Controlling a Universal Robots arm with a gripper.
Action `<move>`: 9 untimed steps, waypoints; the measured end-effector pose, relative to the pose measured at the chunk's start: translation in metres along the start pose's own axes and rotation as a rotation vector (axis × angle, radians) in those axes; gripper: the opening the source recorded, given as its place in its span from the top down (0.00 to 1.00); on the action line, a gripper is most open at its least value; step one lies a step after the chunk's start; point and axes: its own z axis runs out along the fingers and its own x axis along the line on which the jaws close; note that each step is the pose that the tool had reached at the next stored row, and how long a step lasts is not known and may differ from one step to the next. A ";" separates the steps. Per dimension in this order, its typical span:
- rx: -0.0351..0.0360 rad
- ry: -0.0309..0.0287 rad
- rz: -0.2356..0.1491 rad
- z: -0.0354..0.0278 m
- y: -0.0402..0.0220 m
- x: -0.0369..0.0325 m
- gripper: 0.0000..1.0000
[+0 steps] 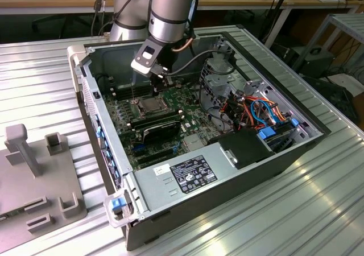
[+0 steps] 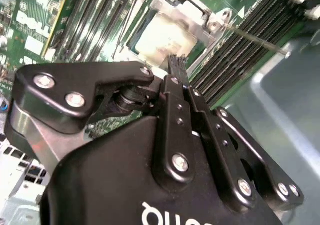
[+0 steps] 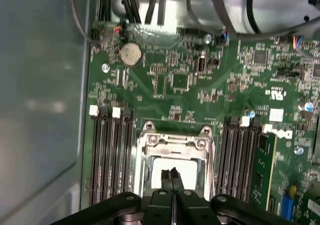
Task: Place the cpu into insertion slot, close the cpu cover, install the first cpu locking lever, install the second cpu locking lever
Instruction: 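Close the cpu cover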
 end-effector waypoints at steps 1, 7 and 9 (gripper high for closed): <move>0.0000 0.0000 0.003 0.0007 -0.0013 0.0000 0.89; 0.0000 0.0002 0.007 0.0035 -0.0071 -0.0043 0.89; 0.0000 0.0001 0.008 0.0049 -0.0132 -0.0039 0.89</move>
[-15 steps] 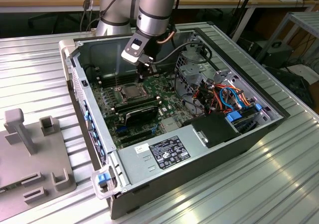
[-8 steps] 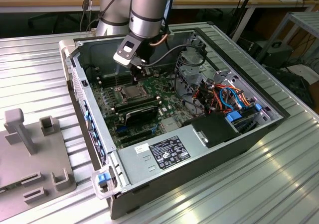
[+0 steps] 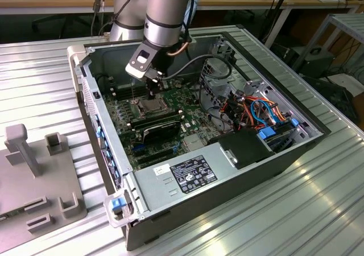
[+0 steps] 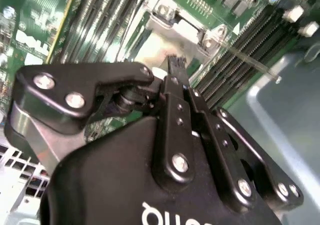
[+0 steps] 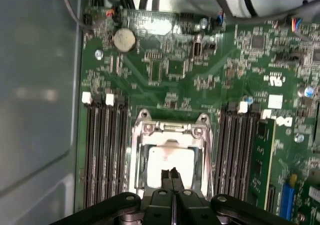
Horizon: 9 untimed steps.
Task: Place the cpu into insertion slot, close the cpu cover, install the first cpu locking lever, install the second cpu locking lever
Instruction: 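Close the cpu cover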
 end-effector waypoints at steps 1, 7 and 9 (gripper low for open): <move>0.0000 0.0000 0.000 0.0009 -0.0035 0.0002 0.89; 0.0000 0.0001 0.002 0.0146 -0.0136 0.0009 0.89; 0.0003 0.0001 0.002 0.0202 -0.0141 0.0009 0.89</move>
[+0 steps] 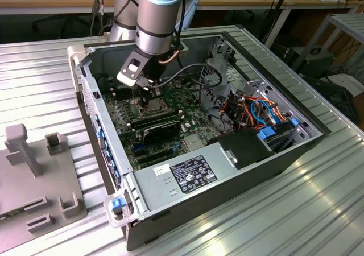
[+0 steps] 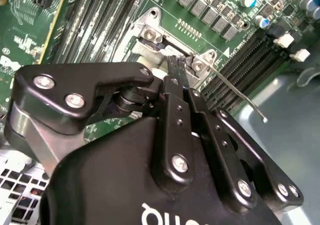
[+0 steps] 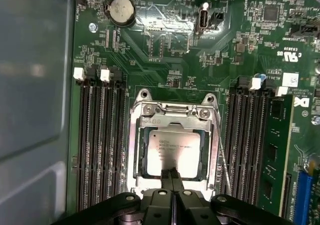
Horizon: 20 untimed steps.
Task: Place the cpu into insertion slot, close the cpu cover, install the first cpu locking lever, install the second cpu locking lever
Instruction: 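Close the cpu cover, then install the first cpu locking lever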
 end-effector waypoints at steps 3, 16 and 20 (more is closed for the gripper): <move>0.0002 -0.0001 0.000 0.0021 -0.0002 0.0000 0.89; 0.0003 -0.0002 0.000 -0.0023 0.0222 -0.0012 0.89; 0.0002 -0.0001 0.000 -0.0023 0.0243 -0.0013 0.89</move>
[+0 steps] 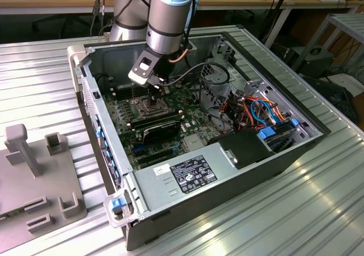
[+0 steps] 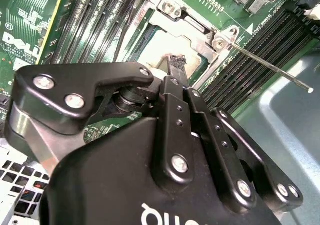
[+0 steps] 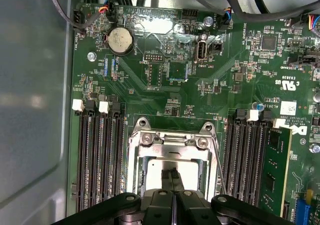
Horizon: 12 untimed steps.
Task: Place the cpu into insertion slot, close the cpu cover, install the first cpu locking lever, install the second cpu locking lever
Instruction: 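Install the first cpu locking lever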
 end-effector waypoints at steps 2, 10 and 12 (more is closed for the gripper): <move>0.0000 -0.0001 0.000 0.0000 0.0001 0.0000 0.89; 0.0001 0.0002 0.000 -0.0014 0.0002 0.0000 0.89; 0.0000 0.0002 0.000 -0.0037 0.0001 0.0000 0.89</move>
